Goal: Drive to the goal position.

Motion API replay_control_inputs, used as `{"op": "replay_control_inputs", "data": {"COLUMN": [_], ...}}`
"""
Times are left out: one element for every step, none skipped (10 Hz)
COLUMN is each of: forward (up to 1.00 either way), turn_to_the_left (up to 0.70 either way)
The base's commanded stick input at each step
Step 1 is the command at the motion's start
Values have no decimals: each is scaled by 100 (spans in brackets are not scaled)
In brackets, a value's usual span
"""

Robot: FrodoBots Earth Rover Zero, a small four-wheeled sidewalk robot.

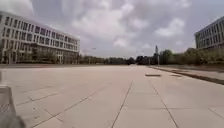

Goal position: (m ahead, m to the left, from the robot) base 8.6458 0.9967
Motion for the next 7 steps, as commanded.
{"op": "replay_control_inputs", "data": {"forward": [50,50,50,50,50,50,50], "turn_to_the_left": [-2,-2,-2,-2,-2,-2,-2]}}
